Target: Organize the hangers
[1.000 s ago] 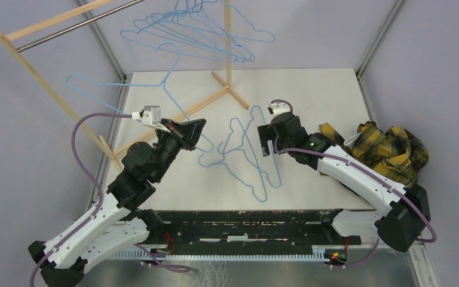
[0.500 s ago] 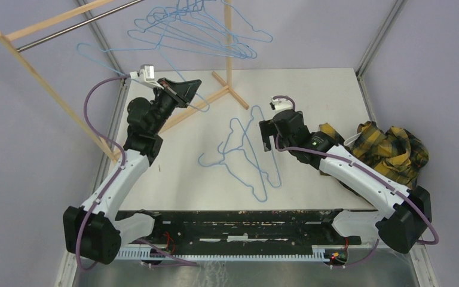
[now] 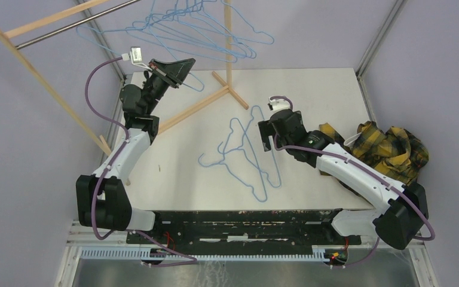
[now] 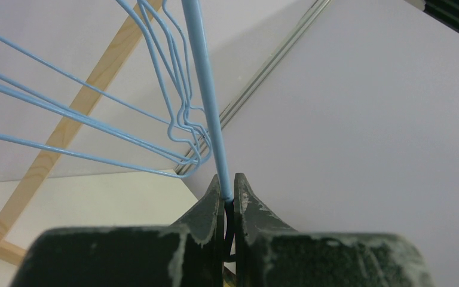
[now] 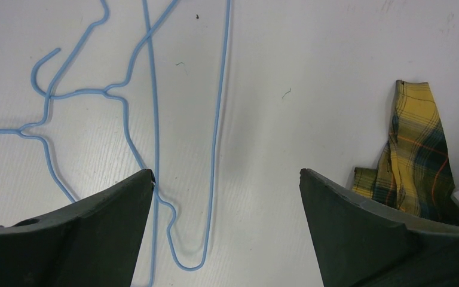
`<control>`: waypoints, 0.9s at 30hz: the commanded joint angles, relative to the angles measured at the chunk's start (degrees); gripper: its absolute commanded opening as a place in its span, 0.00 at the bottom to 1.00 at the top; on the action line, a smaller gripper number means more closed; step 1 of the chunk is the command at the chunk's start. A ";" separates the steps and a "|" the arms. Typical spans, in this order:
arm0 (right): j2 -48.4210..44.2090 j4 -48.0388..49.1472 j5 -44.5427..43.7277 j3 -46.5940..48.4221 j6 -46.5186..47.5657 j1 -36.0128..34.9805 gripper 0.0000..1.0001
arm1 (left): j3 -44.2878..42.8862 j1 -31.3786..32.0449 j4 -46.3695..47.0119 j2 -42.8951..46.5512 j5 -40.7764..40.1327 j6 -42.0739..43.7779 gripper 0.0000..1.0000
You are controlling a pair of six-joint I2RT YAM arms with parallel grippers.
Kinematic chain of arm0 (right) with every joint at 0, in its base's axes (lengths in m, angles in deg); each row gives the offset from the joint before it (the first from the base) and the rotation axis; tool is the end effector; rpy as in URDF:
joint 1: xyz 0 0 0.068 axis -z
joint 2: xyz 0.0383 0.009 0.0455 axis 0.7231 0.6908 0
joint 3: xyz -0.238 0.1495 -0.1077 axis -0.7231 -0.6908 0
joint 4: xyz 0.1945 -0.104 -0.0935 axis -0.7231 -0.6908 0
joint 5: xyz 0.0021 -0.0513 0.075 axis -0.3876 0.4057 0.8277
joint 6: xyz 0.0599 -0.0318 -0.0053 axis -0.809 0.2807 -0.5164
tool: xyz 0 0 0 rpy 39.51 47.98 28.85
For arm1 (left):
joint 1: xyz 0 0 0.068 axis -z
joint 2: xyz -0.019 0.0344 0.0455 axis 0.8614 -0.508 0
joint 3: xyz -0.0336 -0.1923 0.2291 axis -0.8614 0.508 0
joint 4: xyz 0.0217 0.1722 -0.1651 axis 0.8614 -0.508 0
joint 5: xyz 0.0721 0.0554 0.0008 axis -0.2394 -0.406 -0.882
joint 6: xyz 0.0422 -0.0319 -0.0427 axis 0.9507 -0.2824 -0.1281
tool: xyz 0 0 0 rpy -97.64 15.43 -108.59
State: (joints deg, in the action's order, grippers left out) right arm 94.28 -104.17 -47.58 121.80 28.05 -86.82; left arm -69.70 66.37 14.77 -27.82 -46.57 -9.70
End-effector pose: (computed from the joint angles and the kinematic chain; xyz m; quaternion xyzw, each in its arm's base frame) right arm 0.2072 0.1471 0.3236 -0.1014 0.8928 0.0171 0.4386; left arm 0.2964 -0.0615 0.4432 -0.0236 0.5366 -0.5449 0.6439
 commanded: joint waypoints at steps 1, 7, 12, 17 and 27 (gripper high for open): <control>0.67 1.58 -1.02 2.15 0.46 0.43 1.00 | -2.63 -2.11 4.90 -1.65 2.71 -6.00 0.03; 0.90 1.42 -0.84 1.93 0.45 0.60 1.00 | -0.22 -3.45 5.08 -2.97 3.29 -8.35 0.03; 0.64 1.41 -0.62 1.25 0.10 0.71 1.00 | 0.88 -3.49 4.41 -4.18 4.47 -9.86 0.03; 0.72 1.88 -0.30 0.83 -0.14 0.96 1.00 | -1.01 -3.42 1.99 -6.72 9.45 -10.85 0.03; 2.09 2.71 0.94 1.05 -0.60 1.06 1.00 | -5.87 -3.11 -5.21 -8.19 15.58 -9.50 0.12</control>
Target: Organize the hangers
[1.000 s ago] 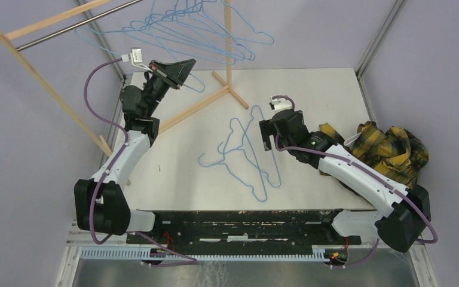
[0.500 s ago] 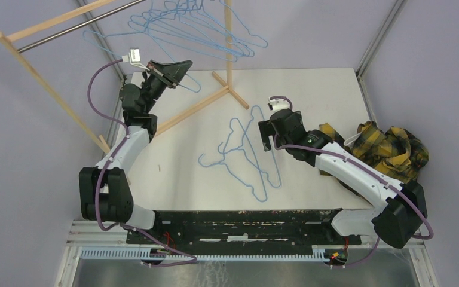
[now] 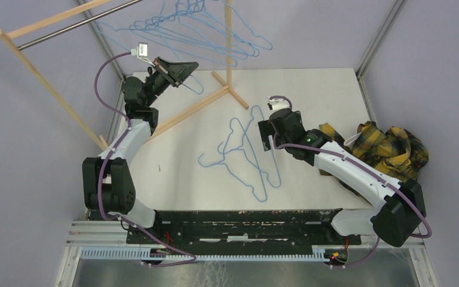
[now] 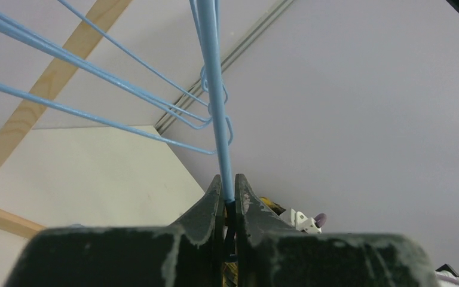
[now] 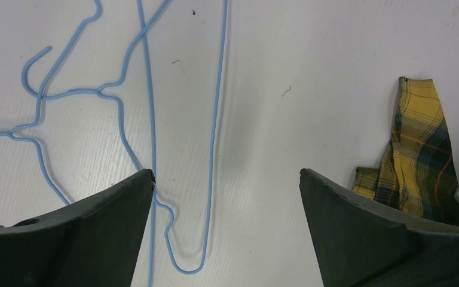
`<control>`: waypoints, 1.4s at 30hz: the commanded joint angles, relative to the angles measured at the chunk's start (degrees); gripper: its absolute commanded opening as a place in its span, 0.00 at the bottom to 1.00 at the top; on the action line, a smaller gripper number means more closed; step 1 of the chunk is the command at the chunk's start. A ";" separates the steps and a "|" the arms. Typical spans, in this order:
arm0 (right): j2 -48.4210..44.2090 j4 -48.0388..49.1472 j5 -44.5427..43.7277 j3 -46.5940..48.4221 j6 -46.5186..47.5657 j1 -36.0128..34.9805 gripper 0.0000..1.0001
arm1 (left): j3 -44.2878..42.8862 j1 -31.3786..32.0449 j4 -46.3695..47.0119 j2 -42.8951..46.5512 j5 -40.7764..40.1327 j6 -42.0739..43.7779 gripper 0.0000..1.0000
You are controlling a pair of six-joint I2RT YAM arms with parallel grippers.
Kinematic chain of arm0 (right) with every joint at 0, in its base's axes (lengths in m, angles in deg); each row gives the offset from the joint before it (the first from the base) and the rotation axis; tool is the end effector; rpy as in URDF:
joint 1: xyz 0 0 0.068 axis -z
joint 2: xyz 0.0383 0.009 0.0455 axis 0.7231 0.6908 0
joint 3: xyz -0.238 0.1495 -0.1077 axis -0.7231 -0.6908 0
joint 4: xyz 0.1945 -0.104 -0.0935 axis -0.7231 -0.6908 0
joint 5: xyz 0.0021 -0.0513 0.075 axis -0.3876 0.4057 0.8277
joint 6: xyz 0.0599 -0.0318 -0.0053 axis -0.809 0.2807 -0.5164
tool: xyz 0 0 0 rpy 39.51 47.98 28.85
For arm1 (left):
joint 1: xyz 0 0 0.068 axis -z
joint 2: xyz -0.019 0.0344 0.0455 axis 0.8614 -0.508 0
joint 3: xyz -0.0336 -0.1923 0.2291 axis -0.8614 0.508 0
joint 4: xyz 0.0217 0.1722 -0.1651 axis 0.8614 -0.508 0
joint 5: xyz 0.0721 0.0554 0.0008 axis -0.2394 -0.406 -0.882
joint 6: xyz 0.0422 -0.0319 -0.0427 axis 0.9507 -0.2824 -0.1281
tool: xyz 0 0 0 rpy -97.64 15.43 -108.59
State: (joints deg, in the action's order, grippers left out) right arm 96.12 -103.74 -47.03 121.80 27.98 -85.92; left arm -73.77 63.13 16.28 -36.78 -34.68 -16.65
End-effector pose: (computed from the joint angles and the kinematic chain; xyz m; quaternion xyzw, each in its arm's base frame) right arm 0.2149 0.1489 0.3165 -0.0991 0.8984 0.0118 0.4278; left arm 0.3396 -0.0567 0.4197 -0.0060 0.5798 -0.5923 0.5595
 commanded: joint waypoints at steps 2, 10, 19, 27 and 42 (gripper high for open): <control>0.22 2.27 0.54 1.10 -0.39 0.21 1.00 | -1.94 0.13 -8.81 1.97 3.61 -0.82 0.34; -0.98 2.06 3.25 0.60 0.57 0.24 1.00 | -4.62 0.07 -16.58 7.72 2.81 5.22 0.90; 3.21 1.94 16.89 1.26 2.15 0.12 1.00 | -3.24 -0.45 -29.78 17.72 -0.18 13.59 0.99; 11.85 3.92 24.89 3.37 2.10 -3.00 0.86 | 2.21 -0.76 -50.15 30.20 -6.59 24.60 0.99; 29.28 5.74 26.87 12.83 -0.27 -12.66 0.70 | 15.44 -0.78 -63.74 43.67 -9.28 28.64 1.00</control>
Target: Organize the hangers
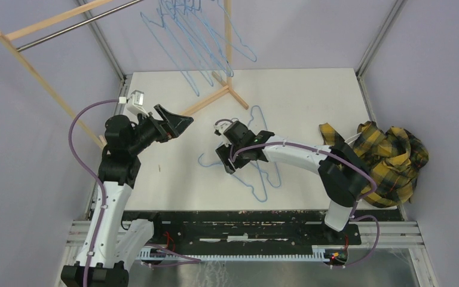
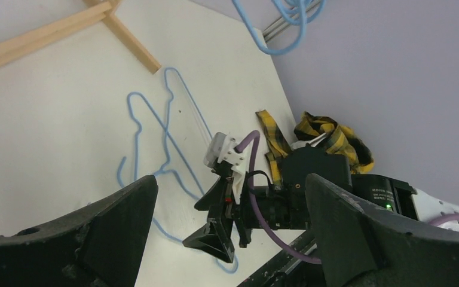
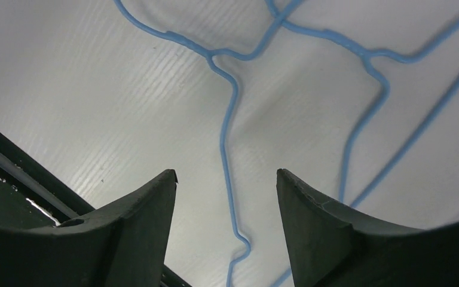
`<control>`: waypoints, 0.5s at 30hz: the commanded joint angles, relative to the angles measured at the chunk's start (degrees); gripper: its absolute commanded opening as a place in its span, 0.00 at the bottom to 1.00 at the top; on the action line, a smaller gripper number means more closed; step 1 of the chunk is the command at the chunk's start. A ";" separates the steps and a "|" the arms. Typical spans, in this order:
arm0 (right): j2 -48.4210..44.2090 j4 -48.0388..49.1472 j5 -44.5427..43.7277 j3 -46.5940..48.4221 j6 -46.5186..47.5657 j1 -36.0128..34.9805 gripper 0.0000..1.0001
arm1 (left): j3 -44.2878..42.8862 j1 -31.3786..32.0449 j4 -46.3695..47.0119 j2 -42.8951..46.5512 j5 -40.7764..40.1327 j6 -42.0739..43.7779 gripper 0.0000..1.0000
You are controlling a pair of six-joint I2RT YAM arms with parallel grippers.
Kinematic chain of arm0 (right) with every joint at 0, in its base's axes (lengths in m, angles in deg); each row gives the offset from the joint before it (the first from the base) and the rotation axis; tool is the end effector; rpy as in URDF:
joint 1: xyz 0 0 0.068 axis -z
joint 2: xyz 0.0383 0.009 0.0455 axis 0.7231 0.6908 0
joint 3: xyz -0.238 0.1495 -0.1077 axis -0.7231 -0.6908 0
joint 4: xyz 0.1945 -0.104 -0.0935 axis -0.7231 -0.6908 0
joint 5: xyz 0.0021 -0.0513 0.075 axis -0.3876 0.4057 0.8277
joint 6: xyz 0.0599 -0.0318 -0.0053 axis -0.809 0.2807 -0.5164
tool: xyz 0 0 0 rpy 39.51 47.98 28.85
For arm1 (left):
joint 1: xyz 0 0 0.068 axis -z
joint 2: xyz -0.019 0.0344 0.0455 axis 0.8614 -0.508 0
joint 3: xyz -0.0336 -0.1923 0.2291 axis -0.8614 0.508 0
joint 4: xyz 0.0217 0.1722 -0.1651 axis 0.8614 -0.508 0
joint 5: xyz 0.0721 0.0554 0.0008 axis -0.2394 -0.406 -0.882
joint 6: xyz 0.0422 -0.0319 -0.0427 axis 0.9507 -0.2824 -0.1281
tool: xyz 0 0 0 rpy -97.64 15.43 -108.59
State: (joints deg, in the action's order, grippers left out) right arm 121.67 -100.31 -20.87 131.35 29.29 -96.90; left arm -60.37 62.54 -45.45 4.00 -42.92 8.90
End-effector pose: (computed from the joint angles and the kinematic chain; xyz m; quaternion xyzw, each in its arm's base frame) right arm 0.2299 0.2830 0.2378 -0.2947 0.9109 0.1720 0.2319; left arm 0.1568 -0.0369 0.3822 -0.0554 0.7518 -0.4128 0.5112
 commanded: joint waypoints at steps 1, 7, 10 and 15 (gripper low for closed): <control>4.67 2.93 0.56 3.18 -2.23 -1.70 0.69 | 3.08 -0.25 -1.77 3.41 -0.83 2.60 1.00; 8.97 3.90 0.31 4.77 -2.61 -1.79 0.60 | 7.86 -0.20 -0.84 6.56 0.12 1.47 1.00; 10.20 3.98 -1.74 5.57 -2.55 -1.94 0.59 | 9.33 -0.22 -0.89 7.34 0.26 1.59 1.00; 12.49 3.78 -3.46 7.65 -2.25 -2.23 0.59 | 10.89 -0.20 -0.46 8.71 0.75 1.39 1.00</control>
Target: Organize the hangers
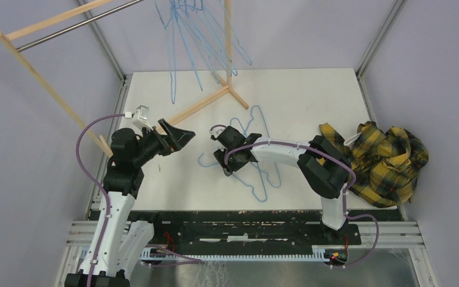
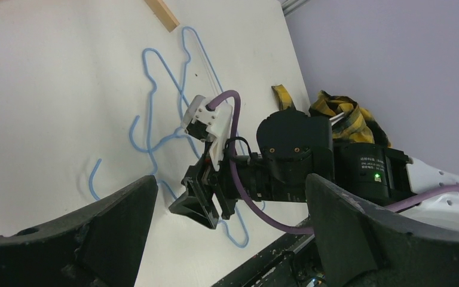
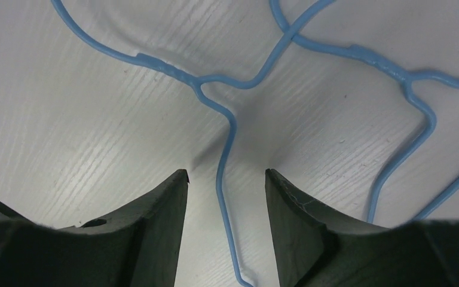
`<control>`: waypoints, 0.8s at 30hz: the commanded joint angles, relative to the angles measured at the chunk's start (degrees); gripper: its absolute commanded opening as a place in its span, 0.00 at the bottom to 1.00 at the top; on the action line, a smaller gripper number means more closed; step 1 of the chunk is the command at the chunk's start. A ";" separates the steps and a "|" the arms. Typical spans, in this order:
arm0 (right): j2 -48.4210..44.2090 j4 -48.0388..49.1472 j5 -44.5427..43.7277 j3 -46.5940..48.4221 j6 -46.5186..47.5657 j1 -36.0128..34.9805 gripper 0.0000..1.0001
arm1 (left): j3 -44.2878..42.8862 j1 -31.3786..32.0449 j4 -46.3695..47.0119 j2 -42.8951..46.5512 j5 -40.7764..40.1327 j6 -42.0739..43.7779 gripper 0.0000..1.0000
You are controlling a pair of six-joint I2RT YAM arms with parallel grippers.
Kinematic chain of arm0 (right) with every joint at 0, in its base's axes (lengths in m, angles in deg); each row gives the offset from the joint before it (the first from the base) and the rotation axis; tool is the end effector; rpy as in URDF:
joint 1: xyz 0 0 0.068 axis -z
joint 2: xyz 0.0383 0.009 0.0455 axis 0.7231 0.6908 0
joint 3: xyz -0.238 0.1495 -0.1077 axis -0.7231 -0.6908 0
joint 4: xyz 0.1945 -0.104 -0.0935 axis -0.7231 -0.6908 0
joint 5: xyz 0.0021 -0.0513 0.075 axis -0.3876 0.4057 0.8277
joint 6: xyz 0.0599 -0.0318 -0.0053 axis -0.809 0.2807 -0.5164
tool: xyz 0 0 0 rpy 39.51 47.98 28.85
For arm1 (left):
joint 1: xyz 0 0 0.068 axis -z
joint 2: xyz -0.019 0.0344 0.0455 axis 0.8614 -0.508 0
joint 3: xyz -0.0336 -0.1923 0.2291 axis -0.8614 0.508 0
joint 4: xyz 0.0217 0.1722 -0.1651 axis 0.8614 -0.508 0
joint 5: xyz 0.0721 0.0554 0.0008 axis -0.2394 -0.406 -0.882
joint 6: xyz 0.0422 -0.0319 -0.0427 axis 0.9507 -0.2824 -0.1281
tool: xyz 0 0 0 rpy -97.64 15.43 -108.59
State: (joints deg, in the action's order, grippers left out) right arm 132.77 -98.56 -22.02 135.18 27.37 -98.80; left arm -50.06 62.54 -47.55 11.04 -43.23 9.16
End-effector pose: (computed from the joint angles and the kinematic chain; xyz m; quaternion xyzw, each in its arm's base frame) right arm 0.2426 0.3175 0.1885 -0.2953 0.9243 0.1453 0.1934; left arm 0.1335 -0.0354 0.3327 -0.0733 0.7762 -0.4050 0.4776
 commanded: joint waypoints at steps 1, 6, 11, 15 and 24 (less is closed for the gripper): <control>1.96 1.95 -2.45 4.34 -0.44 -0.40 0.59 | 0.76 -0.17 1.53 1.77 1.12 1.19 1.00; 5.28 1.80 -2.99 6.94 -0.91 -0.77 0.52 | 1.97 -0.19 0.71 2.82 1.37 1.78 0.99; 5.73 2.77 -4.76 5.92 -1.87 -0.78 0.21 | 2.59 -0.20 -0.29 4.04 1.73 2.17 0.99; 2.15 5.21 -8.74 2.69 -3.75 -0.78 0.01 | 2.24 -0.18 -0.94 4.43 2.63 2.47 0.99; -14.49 22.95 1.86 -9.21 -18.49 6.14 0.01 | 6.57 -0.17 3.07 7.67 5.84 -0.19 0.94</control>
State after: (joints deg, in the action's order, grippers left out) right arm 126.87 -89.25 -26.11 129.06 19.22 -97.33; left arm -45.53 62.54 -48.77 16.99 -40.71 9.18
